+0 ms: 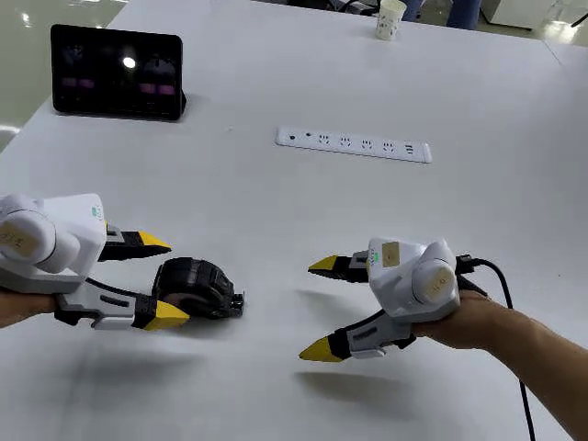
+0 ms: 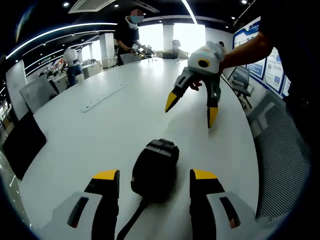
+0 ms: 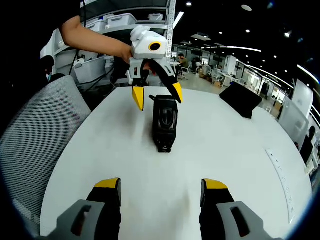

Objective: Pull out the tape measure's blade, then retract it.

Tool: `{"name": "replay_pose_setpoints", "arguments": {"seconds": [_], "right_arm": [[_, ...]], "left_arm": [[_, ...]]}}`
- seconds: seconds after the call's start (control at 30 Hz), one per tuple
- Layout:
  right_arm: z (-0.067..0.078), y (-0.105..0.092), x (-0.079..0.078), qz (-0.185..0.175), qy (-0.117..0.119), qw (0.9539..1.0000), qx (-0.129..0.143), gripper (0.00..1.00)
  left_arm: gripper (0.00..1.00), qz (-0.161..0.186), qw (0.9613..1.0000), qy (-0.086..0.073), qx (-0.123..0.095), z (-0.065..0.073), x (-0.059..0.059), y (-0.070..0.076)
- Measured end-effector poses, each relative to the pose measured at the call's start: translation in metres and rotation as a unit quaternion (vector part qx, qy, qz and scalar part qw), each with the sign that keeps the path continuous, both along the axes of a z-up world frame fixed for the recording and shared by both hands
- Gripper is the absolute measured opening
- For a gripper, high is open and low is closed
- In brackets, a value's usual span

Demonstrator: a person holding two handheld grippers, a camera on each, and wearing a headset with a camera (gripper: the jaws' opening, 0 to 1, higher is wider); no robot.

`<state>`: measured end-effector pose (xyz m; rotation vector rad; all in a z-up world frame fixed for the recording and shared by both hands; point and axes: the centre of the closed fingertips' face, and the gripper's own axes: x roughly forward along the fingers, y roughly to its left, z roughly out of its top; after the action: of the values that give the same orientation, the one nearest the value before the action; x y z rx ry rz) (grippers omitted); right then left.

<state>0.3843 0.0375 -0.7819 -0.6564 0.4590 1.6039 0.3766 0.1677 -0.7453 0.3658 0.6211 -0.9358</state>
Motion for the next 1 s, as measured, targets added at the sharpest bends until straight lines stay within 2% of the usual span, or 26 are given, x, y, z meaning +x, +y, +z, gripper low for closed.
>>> {"name": "replay_pose_setpoints", "arguments": {"seconds": [0.07, 0.3, 0.57, 1.0], "right_arm": [[0.0, 0.003, -0.002, 0.008, 0.0, 1.0, -0.002, 0.58], [-0.001, 0.013, -0.004, 0.018, 0.002, 0.9998, -0.002, 0.5], [-0.005, 0.028, -0.004, 0.024, 0.006, 0.9997, 0.001, 0.41], [-0.005, 0.053, -0.006, 0.029, 0.009, 0.9995, 0.003, 0.28]], "left_arm": [[0.5, -0.005, 1.0, 0.001, 0.002, -0.001, 0.001, -0.001], [0.41, -0.03, 0.9993, 0.013, 0.019, -0.005, -0.001, 0.0], [0.37, -0.053, 0.9974, 0.021, 0.044, -0.011, 0.0, 0.003], [0.29, -0.079, 0.994, 0.03, 0.069, -0.017, -0.001, 0.005]]}}
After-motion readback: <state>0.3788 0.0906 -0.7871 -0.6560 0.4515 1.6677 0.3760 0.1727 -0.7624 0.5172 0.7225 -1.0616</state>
